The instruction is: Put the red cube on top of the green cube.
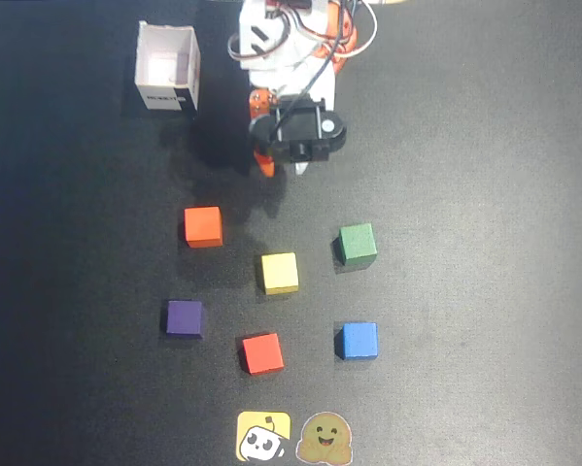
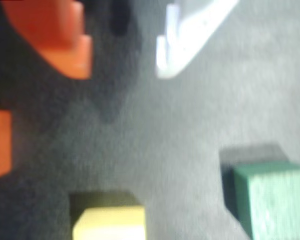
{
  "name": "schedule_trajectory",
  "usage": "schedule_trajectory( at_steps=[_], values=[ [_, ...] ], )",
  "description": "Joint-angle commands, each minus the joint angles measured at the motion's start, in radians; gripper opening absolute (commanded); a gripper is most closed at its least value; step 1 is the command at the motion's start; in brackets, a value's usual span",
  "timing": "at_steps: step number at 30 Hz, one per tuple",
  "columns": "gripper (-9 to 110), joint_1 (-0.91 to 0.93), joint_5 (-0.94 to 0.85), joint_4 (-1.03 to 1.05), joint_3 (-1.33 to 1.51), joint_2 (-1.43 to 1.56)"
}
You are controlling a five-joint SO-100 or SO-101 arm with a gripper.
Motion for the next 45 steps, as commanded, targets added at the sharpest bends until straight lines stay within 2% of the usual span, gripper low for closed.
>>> schedule_trajectory(
  at_steps=[1, 6, 15, 22, 27, 34, 45],
  values=[
    [14, -0.014, 0.026, -0.067, -0.126, -0.198],
    [19, -0.017, 0.038, -0.075, -0.457, -0.655],
    [22, -0.005, 0.058, -0.101, -0.821, -1.091],
    [22, 0.002, 0.009, -0.104, -1.132, -1.417],
    [22, -0.002, -0.014, -0.127, -1.241, -1.543],
    [21, -0.005, -0.195, -0.143, -1.361, -1.677],
    [21, -0.015, -0.235, -0.147, -1.368, -1.732]
  ],
)
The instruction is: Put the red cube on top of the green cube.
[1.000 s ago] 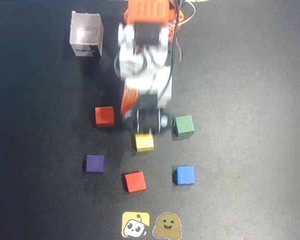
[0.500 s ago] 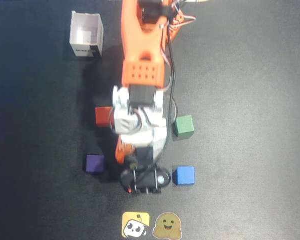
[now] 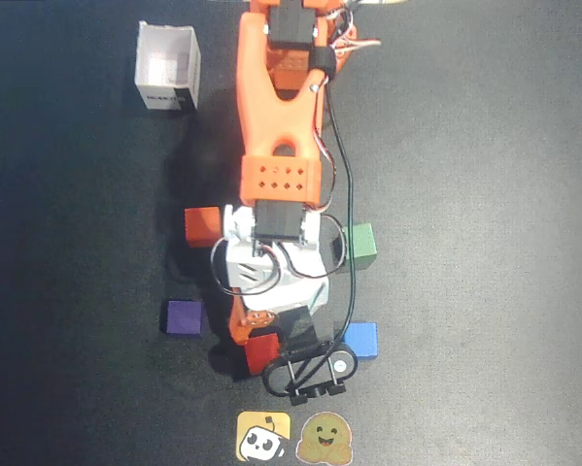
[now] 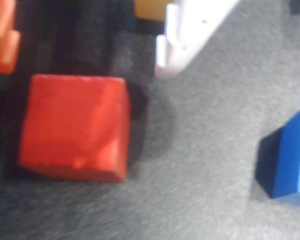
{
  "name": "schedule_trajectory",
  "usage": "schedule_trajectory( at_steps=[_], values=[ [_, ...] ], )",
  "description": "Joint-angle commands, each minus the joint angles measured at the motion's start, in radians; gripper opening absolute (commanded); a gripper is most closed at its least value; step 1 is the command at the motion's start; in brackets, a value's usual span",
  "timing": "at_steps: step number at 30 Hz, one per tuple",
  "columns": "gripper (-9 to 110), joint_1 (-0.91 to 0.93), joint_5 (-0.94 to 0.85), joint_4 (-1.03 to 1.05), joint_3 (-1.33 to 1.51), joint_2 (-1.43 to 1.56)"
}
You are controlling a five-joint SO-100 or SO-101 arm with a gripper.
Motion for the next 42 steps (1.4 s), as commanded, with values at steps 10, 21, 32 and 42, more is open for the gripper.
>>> schedule_trajectory(
  at_steps=[10, 21, 32, 42],
  values=[
    [21, 0.008, -0.054, -0.054, -0.066, -0.028],
    [21, 0.011, -0.077, -0.107, -0.074, -0.083],
    [19, 0.015, -0.064, -0.140, -0.069, -0.130],
    [5, 0.023, -0.023, -0.160, -0.061, -0.140]
  ],
)
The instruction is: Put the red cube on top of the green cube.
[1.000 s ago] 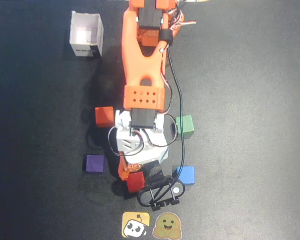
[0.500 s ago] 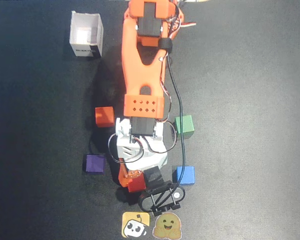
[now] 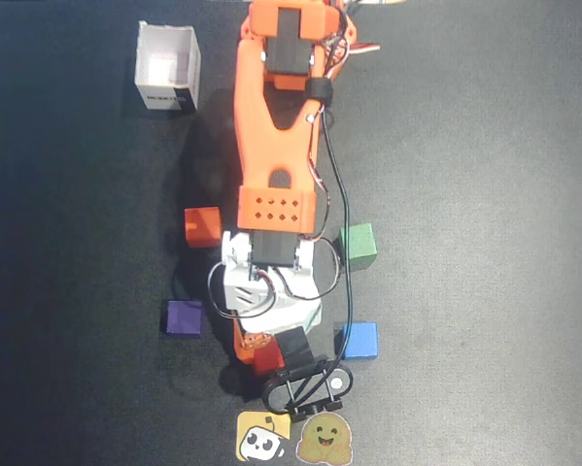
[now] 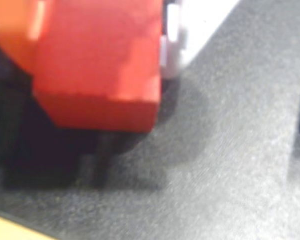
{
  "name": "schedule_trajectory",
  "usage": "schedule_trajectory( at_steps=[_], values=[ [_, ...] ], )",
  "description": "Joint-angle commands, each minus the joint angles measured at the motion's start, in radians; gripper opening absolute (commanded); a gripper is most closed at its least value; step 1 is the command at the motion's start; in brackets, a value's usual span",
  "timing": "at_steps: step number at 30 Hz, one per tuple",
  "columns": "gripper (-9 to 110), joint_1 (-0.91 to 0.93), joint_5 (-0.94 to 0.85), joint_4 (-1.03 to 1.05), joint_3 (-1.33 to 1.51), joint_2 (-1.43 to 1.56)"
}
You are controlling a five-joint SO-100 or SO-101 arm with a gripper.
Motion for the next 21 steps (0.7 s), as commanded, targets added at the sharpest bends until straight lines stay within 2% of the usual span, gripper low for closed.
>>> schedule_trajectory(
  at_steps=[1, 11, 21],
  values=[
    [5, 0.009, 0.021, -0.012, -0.031, 0.002],
    [5, 0.009, 0.048, 0.026, -0.021, 0.052],
    [5, -0.006, 0.206, 0.103, 0.018, 0.224]
  ],
)
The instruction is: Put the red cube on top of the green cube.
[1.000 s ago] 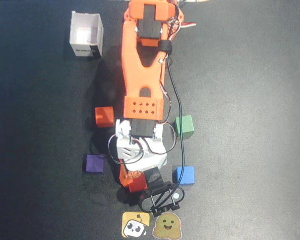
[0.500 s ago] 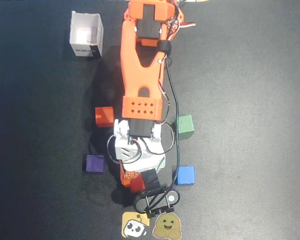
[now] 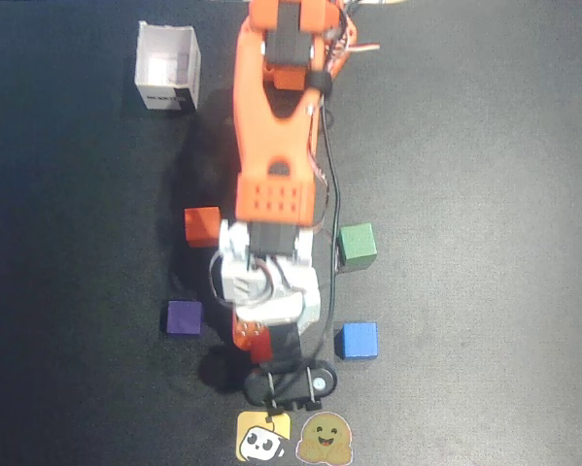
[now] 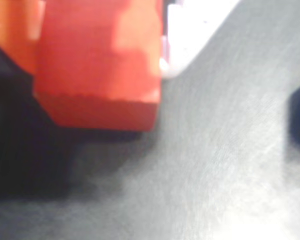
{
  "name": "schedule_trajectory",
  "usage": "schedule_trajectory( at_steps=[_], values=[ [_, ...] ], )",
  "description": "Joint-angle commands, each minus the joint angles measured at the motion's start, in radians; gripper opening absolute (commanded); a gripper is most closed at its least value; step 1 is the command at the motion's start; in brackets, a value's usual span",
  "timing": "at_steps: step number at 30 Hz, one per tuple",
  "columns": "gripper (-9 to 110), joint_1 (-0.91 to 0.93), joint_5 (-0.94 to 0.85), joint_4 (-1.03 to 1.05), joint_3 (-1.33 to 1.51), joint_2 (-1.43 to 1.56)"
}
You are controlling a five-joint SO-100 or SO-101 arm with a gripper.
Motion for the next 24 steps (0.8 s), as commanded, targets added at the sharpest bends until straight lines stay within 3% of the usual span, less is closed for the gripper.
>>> schedule_trajectory(
  at_steps=[1, 24],
  values=[
    [5, -0.012, 0.038, 0.029, 0.018, 0.149],
    [5, -0.272, 0.261, -0.020, 0.735, 0.838]
  ],
)
